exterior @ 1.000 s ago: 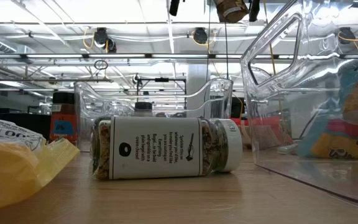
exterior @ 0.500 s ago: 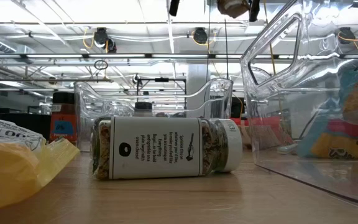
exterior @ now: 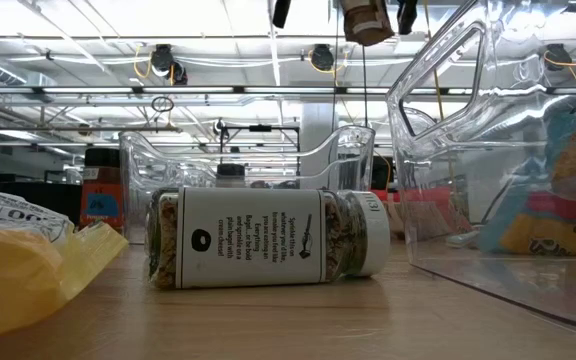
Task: Pick & Place Food Item
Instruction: Put the orange seasoning pack into the bottom transparent bin
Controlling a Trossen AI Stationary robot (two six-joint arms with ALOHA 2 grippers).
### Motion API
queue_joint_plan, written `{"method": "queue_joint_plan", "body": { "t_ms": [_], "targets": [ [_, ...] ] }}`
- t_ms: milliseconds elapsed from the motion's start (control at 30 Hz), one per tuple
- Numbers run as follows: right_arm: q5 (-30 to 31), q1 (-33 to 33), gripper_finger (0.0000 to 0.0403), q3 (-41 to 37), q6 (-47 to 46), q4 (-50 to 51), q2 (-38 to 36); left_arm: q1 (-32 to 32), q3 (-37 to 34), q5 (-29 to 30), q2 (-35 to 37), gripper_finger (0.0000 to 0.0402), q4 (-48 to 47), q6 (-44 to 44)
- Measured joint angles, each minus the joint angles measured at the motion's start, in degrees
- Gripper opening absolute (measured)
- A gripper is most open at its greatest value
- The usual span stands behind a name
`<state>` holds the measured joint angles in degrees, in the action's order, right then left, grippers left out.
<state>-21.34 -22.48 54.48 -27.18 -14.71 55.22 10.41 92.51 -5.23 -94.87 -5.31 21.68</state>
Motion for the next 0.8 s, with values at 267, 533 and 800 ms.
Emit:
{"method": "queue_joint_plan", "body": {
  "t_ms": [267,533,800],
  "targets": [
    [-10.21,-4.32,0.0182,0.00,-0.01,0.26,0.00,-0.32,0.00,-3.26,0.00,0.0002,-7.05,1.48],
    [-20.74,-5.62,0.0207,2.40,1.77,5.80,2.15,-1.66,0.00,-3.32,0.00,0.0002,-12.01,1.56],
    [-18.79,-1.27,0.0200,14.47,21.53,28.57,9.28,-2.22,0.00,-4.18,0.00,0.0001,-16.15,2.85]
  ]
}}
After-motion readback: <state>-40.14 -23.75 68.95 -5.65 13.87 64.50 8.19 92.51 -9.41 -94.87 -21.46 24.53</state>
